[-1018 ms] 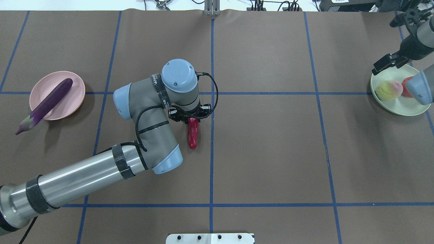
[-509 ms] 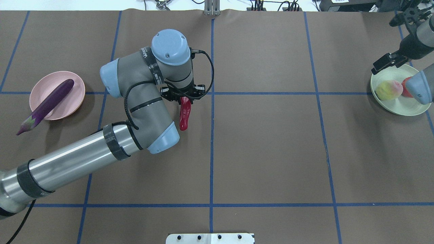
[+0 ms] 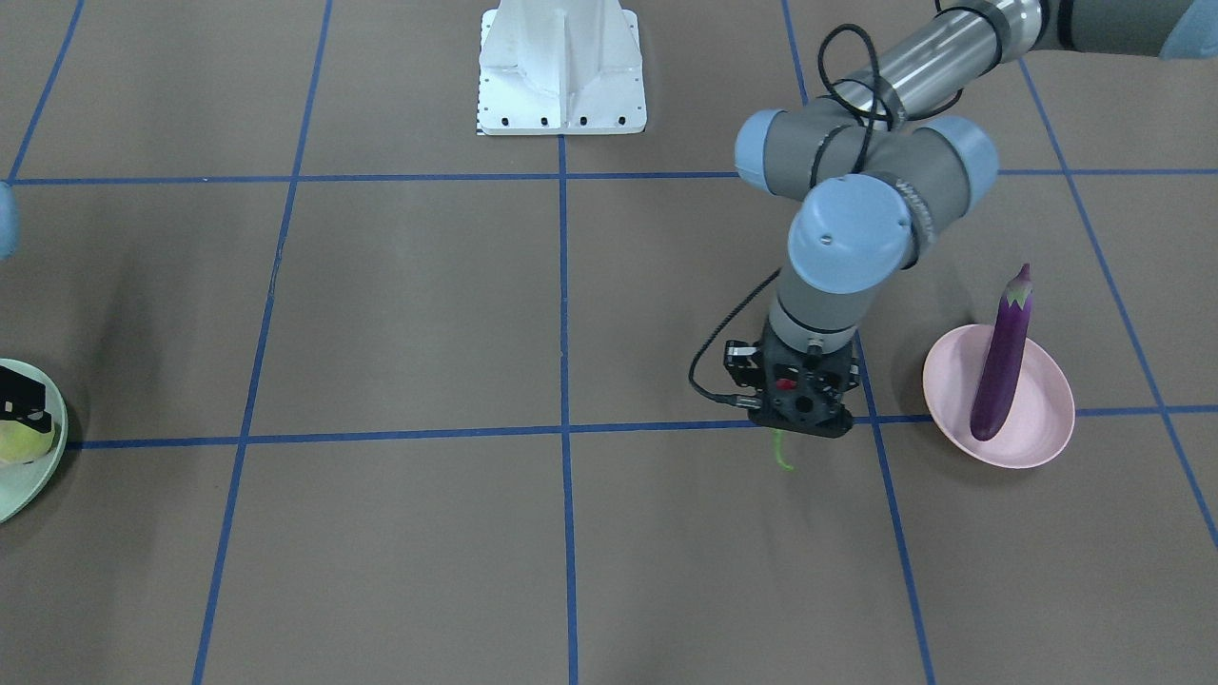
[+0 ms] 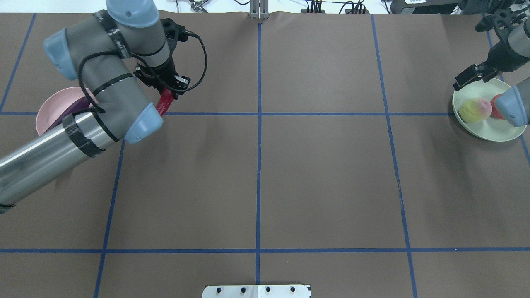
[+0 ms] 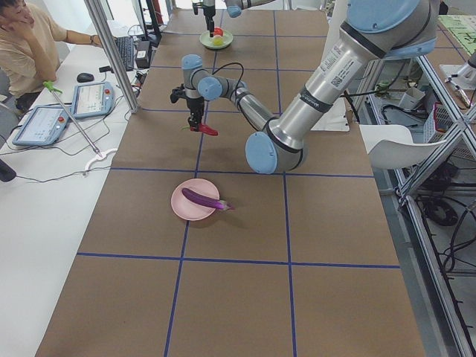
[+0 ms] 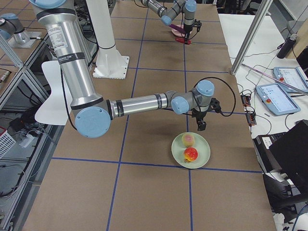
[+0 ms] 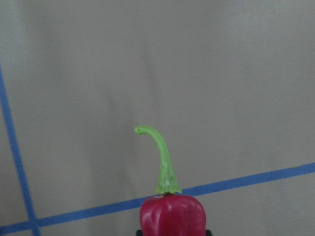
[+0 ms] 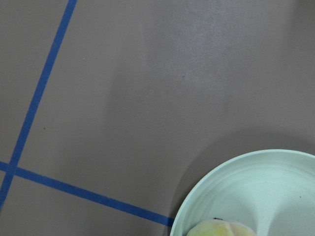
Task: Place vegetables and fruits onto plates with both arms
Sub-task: 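Carry the chili with the left gripper onto the pink plate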
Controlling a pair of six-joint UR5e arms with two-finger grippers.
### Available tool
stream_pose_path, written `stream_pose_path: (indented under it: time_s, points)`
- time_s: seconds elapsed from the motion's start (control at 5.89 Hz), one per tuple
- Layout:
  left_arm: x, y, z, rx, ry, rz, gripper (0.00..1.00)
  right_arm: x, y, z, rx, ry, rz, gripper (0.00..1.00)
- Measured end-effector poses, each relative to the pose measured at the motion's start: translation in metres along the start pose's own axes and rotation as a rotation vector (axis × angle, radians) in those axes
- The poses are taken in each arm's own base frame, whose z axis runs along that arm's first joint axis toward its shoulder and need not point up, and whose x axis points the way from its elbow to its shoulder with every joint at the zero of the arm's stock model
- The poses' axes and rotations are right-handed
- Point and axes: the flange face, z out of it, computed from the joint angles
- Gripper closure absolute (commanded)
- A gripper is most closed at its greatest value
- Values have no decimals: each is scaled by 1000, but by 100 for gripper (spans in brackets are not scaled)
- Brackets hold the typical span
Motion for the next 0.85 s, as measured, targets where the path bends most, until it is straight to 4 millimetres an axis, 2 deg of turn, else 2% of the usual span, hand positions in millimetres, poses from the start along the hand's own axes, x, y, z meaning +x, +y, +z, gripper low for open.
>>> stream_pose_path:
  time_s: [0.17, 0.34, 0.51, 0.68, 0.85]
  points:
    - [-66, 20, 13, -13, -16, 83, 100, -1, 1, -1, 2, -1, -1, 0]
    - [-123, 47, 30, -13, -7, 121, 72, -3, 1, -5, 9, -4, -6, 0]
    - [-162, 70, 43, -9, 0, 142, 1, -9, 1, -13, 23, -10, -17, 0]
    - [-187, 85, 51, -13, -4, 156, 0, -10, 2, -22, 38, -13, -20, 1]
    - [-198, 92, 56, -18, -9, 149, 0, -5, 3, -33, 49, -21, -9, 1]
